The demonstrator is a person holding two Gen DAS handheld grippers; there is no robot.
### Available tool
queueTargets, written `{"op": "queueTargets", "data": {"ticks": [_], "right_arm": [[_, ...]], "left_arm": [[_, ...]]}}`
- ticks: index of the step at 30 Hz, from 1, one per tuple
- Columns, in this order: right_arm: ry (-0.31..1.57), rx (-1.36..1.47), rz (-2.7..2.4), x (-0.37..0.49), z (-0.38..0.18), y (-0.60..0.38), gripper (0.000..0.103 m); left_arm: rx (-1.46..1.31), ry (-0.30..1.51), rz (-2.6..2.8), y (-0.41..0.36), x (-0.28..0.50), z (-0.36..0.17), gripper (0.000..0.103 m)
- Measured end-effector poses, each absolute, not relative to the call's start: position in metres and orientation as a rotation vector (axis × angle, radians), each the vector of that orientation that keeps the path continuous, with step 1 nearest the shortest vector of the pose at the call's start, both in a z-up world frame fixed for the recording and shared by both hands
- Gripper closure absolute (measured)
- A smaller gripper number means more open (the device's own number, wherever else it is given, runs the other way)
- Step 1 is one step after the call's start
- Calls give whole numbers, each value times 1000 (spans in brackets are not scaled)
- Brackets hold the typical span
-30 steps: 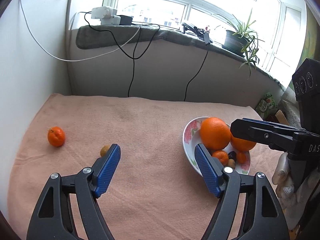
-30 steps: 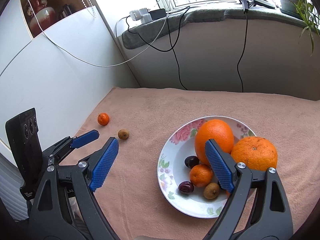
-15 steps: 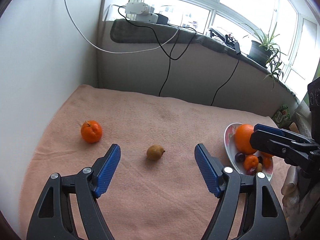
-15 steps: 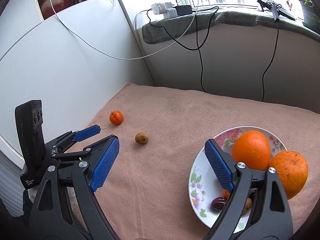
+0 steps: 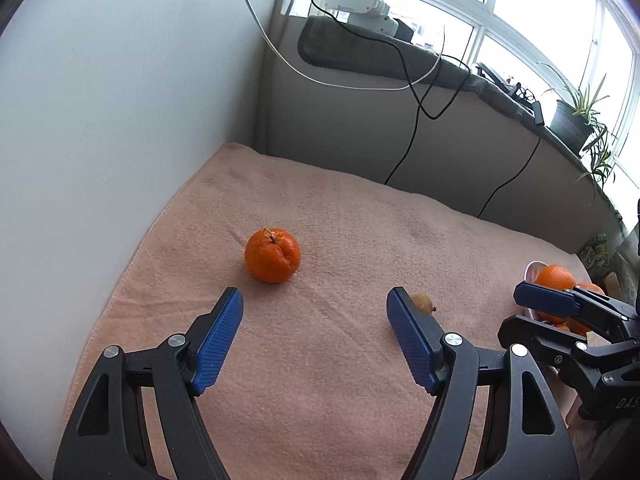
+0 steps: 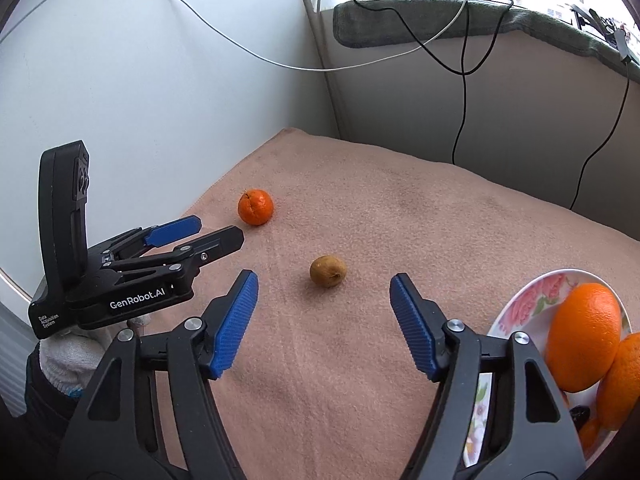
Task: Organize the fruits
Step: 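Close the left tool on the small tangerine while the right tool grasps the kiwi, then carry the tangerine in the left tool and kiwi in the right tool over the plate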
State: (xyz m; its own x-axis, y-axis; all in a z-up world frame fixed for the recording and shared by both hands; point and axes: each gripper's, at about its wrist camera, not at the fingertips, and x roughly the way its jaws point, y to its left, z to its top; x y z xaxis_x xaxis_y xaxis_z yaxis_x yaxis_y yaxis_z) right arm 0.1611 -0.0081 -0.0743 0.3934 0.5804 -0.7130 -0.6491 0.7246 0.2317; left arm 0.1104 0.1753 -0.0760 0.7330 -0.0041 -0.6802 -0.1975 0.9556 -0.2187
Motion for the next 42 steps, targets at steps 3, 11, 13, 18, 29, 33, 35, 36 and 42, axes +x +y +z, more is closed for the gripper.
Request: {"op": "queueTargets", "data": {"ticks": [3,11,13,18,29,33,35,36,42], "right_arm": [[887,-96,779,164,-84,0,34],[931,-127,768,175,-104,17,41],[935,-134,765,178,-108,23,43],[953,-145,763,186,-116,32,49],[978,-162,764,197,-131,48,58],[980,-164,763,200,-133,49,62],[979,-174,761,201,-134,50,63],[974,-181,758,201,-134,51,66],[963,-193,755,197,-133,49,70]], "left_arm": [[-289,755,112,181,118,-81,33],[-314,778,115,190,137,-91,36],[-315,785,114,191,141,-93,36],[-308,804,118,193,149,-100,38],[-313,836,128,200,163,-110,47],[-315,841,138,201,166,-113,55],[-312,840,144,201,167,-113,59],[-312,839,148,202,167,-113,62],[-315,832,149,203,164,-113,63]]}}
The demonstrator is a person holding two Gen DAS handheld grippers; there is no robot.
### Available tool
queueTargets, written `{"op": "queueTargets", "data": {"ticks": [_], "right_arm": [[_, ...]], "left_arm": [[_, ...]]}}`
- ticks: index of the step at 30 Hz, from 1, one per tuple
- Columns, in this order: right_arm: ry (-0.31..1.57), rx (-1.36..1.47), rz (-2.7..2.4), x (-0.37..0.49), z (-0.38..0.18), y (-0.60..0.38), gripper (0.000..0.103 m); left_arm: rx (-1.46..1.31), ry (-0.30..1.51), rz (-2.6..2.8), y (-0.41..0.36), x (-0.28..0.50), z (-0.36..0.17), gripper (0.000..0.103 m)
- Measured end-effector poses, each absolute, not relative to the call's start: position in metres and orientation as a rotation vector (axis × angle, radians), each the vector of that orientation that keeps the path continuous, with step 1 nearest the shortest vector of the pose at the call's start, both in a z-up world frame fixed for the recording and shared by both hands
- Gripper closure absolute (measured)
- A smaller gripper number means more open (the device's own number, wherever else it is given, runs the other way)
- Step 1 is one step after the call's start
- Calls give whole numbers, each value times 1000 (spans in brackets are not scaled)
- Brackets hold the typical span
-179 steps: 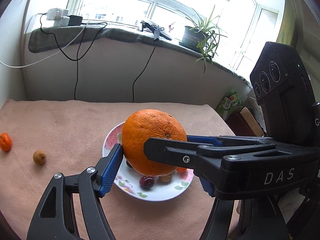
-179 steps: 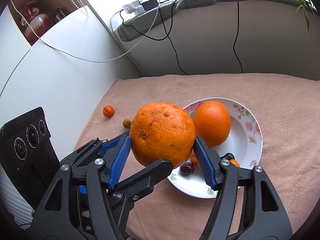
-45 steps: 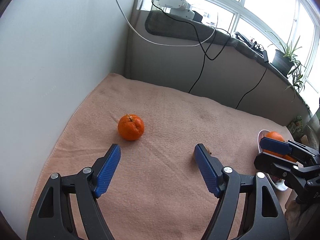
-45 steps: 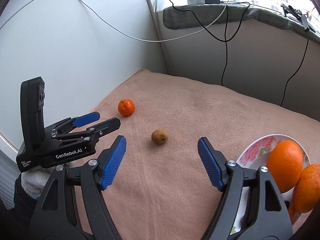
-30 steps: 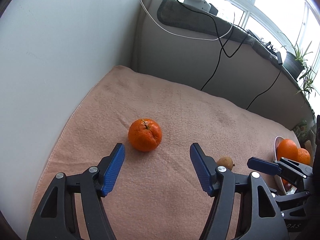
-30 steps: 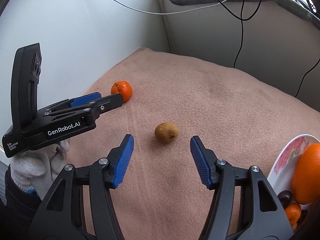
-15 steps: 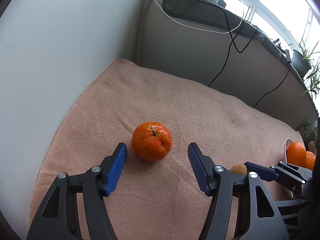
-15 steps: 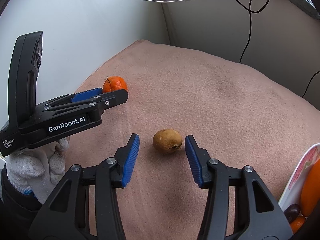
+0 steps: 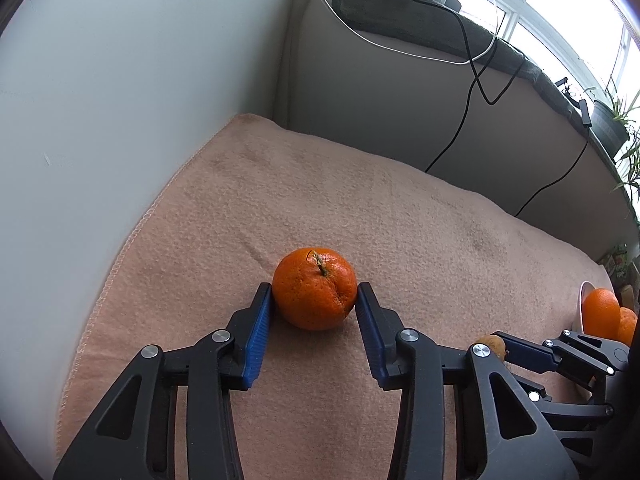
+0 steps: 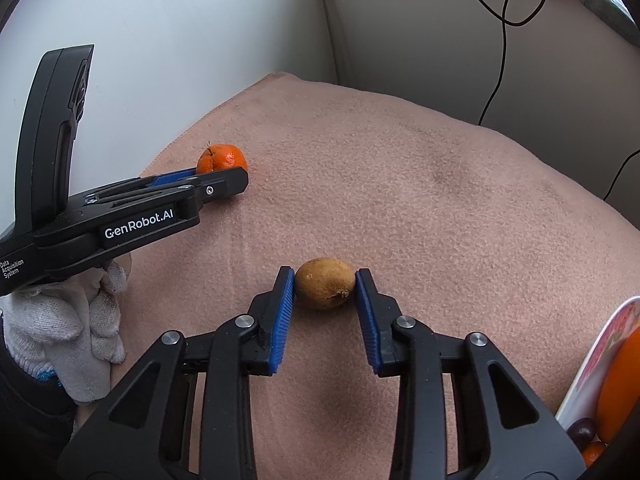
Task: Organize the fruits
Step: 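Carry the tangerine in the left tool and kiwi in the right tool over the plate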
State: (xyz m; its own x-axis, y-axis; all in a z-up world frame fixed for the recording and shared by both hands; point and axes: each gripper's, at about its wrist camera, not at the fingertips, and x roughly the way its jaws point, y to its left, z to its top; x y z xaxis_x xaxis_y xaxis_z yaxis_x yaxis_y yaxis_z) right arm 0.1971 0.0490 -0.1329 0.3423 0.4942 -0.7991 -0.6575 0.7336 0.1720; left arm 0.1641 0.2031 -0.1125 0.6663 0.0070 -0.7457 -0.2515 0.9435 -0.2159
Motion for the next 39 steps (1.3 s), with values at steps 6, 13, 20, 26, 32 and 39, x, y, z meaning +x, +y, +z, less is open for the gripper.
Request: {"op": "queueTargets", "data": {"ticks": [6,13,20,26,32,39], "right_arm": [[942,-199,750,191,-127,43,71],[917,-168,755,180,-114,27,71],[873,-134,747,166,-95,5,71],[835,-104,731,153,-79,-20,71],[806,-71,705,145,-67,-49,71],[779,-22,667,140,-57,-85,71]], "left_arm": [[-318,822,140,198,155,-107,63],[-317,792,110,185,143,-94,64],[-305,763,62,163,135,-80,63],[-294,744,15,141,128,-70,63],[-278,725,-34,116,124,-60,63],[-248,715,-100,81,126,-51,63]]}}
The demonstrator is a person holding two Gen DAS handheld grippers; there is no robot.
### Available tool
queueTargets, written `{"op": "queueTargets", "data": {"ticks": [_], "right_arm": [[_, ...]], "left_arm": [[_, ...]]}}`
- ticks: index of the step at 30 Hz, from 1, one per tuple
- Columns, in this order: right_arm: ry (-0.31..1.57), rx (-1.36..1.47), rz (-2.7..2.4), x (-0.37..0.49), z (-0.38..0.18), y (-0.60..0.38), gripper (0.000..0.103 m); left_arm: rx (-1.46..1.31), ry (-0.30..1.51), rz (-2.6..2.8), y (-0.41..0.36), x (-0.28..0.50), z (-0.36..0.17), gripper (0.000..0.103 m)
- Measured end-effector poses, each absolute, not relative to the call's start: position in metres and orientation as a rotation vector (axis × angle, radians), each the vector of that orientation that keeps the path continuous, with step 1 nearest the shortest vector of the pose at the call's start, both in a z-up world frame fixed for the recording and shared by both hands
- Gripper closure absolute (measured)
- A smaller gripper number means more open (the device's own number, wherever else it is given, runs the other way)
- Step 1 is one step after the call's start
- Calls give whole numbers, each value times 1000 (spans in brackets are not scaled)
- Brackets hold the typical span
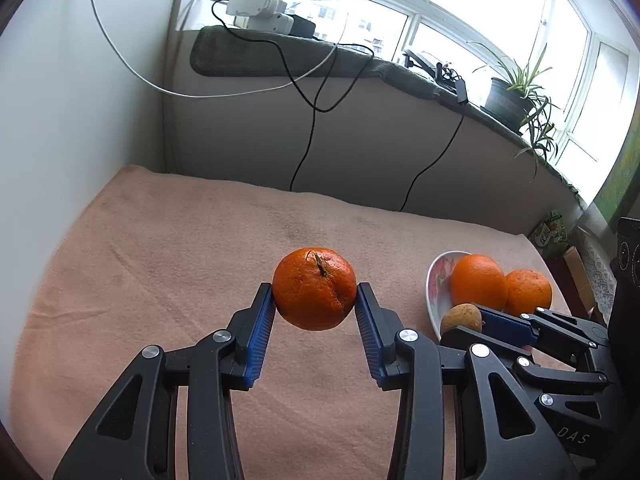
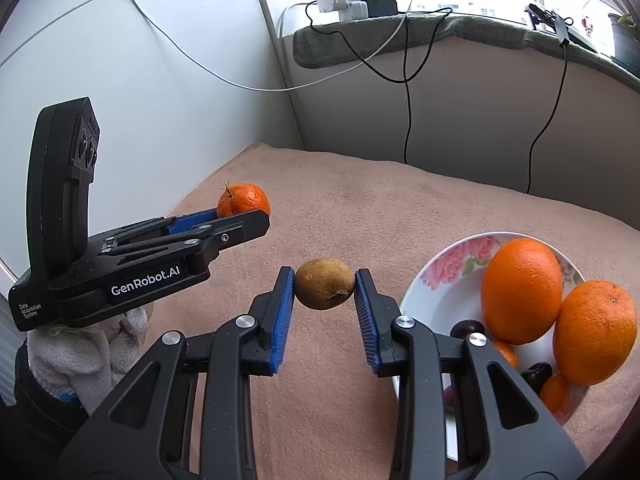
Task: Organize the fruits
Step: 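Carry the tangerine in the left tool and kiwi in the right tool over the plate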
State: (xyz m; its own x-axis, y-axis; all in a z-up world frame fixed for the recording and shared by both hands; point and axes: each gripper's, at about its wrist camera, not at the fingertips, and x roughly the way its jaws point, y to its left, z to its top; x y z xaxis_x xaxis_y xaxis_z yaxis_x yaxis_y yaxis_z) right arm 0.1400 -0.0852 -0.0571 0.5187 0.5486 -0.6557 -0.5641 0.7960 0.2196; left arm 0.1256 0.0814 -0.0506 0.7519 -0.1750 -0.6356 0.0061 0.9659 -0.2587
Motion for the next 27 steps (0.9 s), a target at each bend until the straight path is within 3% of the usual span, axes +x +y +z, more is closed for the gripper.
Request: {"op": "queueTargets", "data": {"ticks": [27], "right_arm": [[764,50,502,123,-63,-183,71]], "left_arm": [[-149,756,-295,-31,145,-50,63]]}}
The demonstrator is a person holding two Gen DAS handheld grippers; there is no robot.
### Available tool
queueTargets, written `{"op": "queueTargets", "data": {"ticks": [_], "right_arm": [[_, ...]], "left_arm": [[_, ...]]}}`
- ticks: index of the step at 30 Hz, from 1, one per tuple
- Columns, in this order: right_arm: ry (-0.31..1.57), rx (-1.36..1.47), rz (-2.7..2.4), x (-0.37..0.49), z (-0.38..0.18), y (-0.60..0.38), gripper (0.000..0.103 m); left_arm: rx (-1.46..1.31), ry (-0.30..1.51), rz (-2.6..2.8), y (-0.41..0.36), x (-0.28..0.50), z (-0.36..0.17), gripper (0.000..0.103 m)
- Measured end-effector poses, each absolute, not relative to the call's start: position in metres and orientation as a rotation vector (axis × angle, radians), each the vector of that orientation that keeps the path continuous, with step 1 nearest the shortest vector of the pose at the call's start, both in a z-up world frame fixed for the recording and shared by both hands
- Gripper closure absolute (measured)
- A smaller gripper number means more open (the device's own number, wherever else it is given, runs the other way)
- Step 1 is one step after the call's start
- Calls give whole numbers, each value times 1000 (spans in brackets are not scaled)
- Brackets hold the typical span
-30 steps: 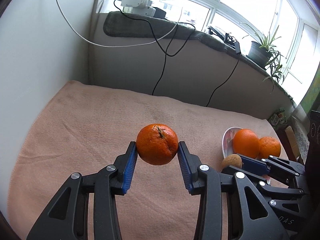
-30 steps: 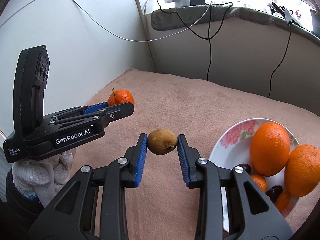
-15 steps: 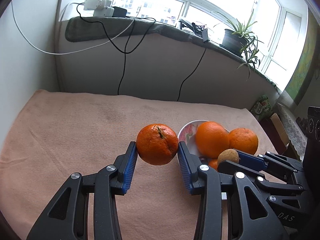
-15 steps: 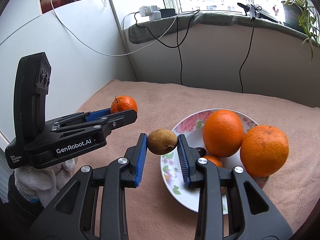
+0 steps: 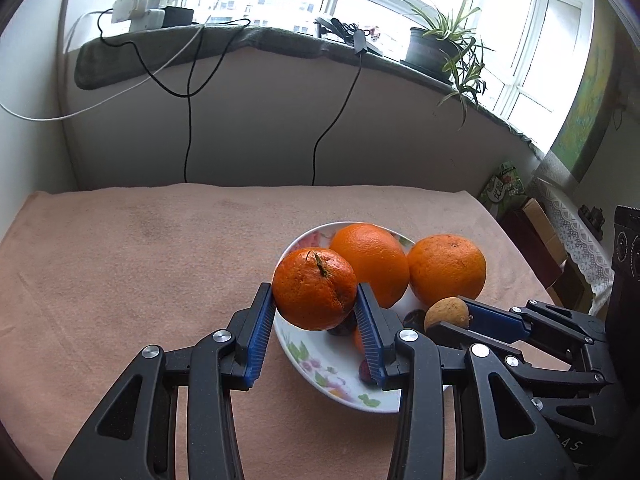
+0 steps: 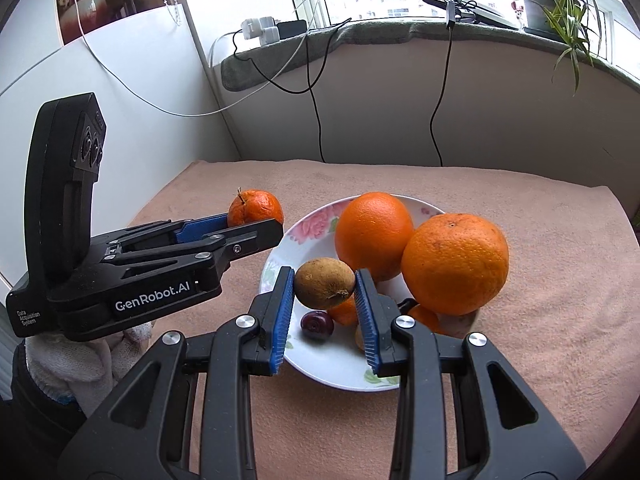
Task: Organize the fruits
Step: 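Carry the tangerine in the left tool and kiwi in the right tool over the plate, then open both tools to drop the tangerine and kiwi onto the plate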
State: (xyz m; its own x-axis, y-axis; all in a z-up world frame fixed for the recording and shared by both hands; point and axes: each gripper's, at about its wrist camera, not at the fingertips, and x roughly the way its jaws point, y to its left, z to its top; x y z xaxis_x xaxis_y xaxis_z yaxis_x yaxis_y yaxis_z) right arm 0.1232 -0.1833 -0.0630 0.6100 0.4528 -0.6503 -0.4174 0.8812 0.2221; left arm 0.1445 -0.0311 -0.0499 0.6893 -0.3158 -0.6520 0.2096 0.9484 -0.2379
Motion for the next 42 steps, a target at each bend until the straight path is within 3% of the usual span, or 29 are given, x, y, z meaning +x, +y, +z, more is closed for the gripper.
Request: {"op": "queueTargets", "data": {"ticks": [28,35,39,41,42], "right_arm": [[800,46,471,130,-80,-196,71],[803,41,465,128,-80,-196,70],[788,34,457,126,-79,-196,47],[787,32,458,125,-79,-196,47],[787,32,457,125,-79,-196,47]], "left_arm": [[-110,786,-320,-54,152,-54,63],[-105,769,-320,-54,151,-50,58],[-108,764,-318,-52,149,-49,58],[-107,761,-317,-51,147,-48,58],[-107,759,-316,-50,147,-47,53]]}}
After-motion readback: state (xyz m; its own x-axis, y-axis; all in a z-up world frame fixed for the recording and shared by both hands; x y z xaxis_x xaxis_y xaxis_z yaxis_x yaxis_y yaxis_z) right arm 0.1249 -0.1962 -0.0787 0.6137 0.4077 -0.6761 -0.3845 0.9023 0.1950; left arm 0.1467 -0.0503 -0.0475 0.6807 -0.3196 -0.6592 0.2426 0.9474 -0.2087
